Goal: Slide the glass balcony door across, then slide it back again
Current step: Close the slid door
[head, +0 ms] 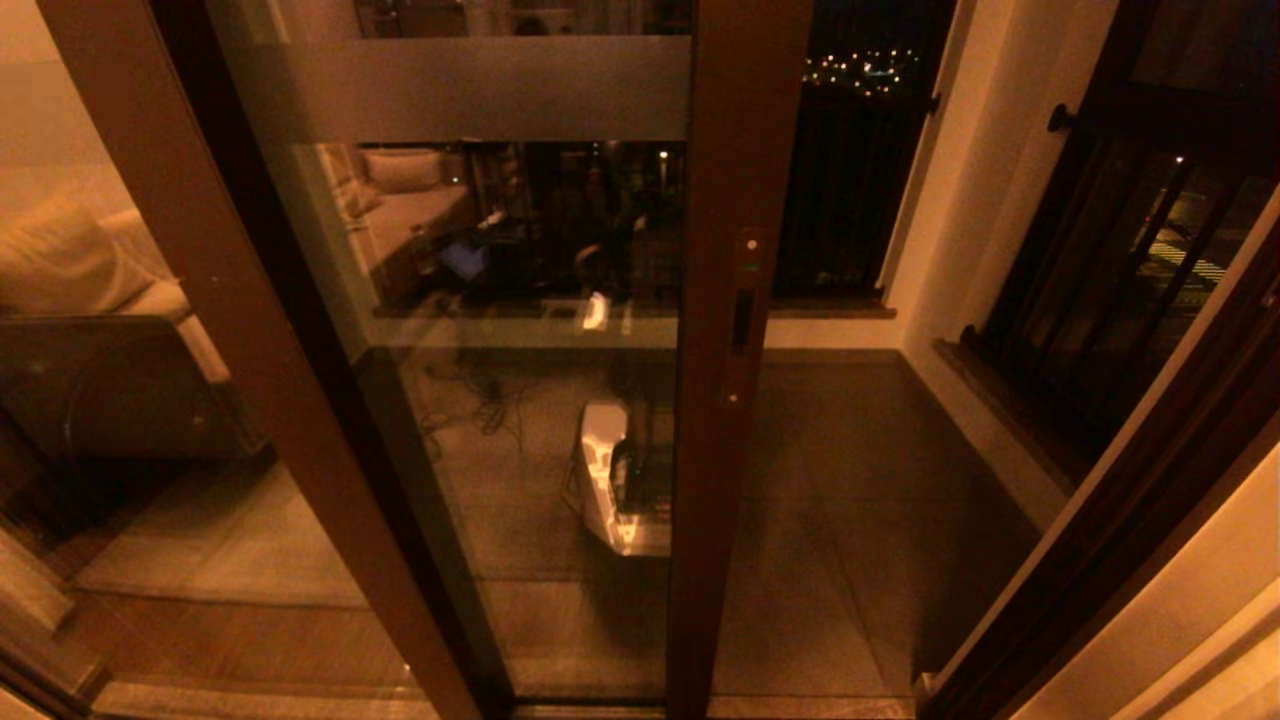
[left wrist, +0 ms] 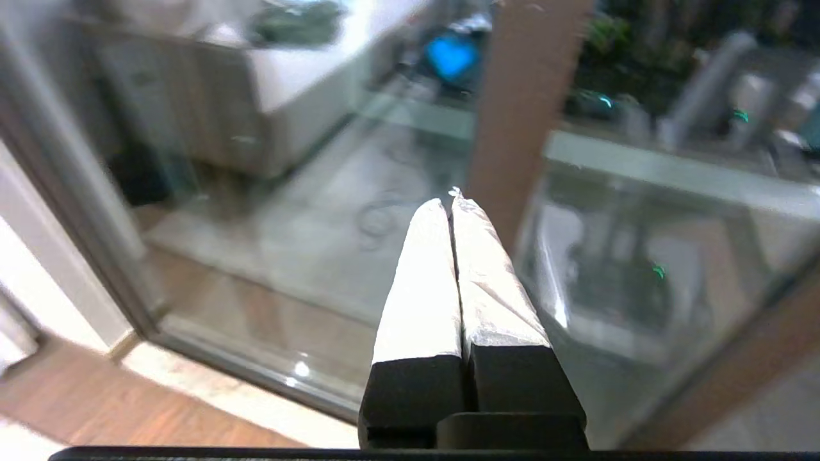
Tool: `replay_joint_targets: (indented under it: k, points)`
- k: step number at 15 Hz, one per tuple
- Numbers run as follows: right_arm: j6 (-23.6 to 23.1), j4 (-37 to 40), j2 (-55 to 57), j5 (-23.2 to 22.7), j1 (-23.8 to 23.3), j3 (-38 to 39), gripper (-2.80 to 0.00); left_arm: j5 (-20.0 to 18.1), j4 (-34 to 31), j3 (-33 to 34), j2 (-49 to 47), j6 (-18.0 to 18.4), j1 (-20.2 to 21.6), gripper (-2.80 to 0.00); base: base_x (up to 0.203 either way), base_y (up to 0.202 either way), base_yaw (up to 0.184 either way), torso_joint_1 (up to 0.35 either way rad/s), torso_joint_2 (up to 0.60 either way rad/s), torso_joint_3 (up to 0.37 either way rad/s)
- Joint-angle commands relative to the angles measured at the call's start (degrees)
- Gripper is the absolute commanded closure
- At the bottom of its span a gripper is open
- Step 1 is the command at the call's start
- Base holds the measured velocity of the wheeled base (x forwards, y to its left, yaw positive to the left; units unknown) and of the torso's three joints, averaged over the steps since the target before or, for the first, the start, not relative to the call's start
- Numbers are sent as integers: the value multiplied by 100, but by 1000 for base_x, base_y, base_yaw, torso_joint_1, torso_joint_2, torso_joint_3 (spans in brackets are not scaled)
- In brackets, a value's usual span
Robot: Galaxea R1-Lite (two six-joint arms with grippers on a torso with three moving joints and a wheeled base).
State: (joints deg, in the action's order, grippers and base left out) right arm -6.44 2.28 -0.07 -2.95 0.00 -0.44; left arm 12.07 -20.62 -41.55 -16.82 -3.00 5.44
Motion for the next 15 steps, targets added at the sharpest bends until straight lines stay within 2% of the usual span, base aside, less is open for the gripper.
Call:
replay_joint_targets:
  k: [1,3,4,5,7,9,11,13,15]
  points:
    - [-7,1,7,-4,8,0,0,-233,87,153,127,-7,27,0,0,0,0,0,0,0]
    - [-7,1,7,-4,0,0,0,-1507,131,198,160,-52,-135,0,0,0,0,0,0,0]
    - [-7,1,7,-4,9,0,0,-1934,135,210,208,-77,-381,0,0,0,0,0,0,0]
    - [-7,1,7,-4,6,0,0,-2025,133,276,241,-92,-430,0,0,0,0,0,0,0]
    - [-7,1,7,-4,8,0,0,-1973,101,522,634,-90,-435,0,0,0,0,0,0,0]
    - [-7,1,7,-4,2,0,0,-1921,-215,1037,1442,200,-482,0,0,0,0,0,0,0]
    - [-7,1,7,-4,3,0,0,-1423,-274,1887,1690,478,-508,0,0,0,0,0,0,0]
    - [-7,1,7,-4,9,-1,0,-1215,564,3084,1685,690,-515,0,0,0,0,0,0,0]
    - [-7,1,7,-4,9,0,0,-1285,1706,3997,1681,841,-520,0,0,0,0,0,0,0]
